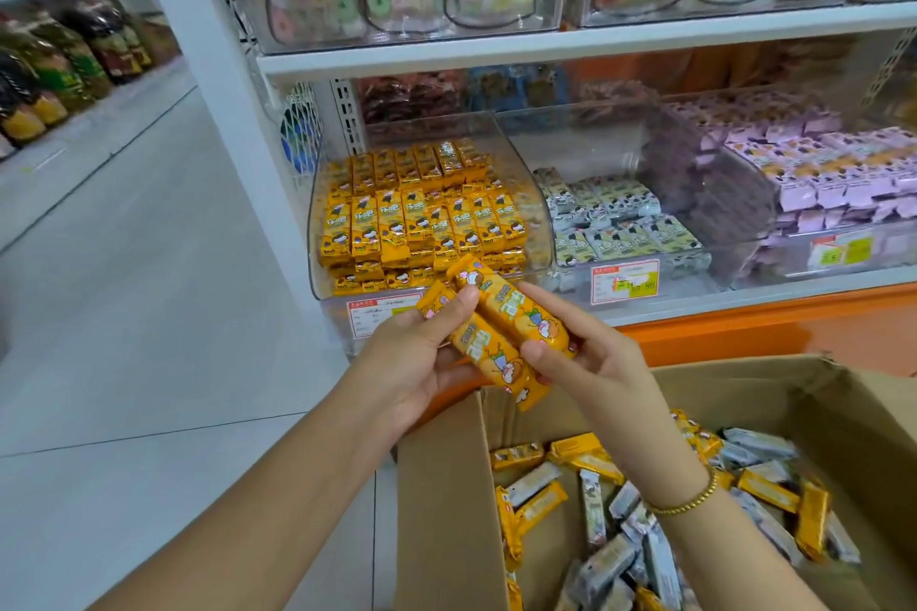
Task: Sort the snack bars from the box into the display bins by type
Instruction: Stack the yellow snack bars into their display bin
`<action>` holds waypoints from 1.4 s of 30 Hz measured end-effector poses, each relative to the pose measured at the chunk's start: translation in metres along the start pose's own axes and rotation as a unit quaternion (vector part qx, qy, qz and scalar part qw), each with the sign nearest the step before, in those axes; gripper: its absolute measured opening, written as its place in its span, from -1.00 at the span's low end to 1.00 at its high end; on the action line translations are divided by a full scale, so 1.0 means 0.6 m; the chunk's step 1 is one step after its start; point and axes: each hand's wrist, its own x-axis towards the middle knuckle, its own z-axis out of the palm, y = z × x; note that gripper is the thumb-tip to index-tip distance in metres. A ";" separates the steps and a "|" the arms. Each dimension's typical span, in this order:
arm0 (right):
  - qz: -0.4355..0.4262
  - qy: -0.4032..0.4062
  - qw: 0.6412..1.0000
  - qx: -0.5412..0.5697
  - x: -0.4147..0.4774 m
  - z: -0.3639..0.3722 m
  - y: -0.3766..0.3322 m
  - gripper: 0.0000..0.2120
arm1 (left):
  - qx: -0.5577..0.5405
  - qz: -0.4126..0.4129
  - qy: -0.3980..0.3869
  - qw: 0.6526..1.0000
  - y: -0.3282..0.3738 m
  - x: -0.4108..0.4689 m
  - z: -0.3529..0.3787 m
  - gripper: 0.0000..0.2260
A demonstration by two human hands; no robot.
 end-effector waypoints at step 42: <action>-0.250 -0.209 0.666 -0.671 0.165 -0.059 -0.133 -0.43 | 0.285 0.070 -0.033 0.955 0.094 0.027 -0.040 -0.68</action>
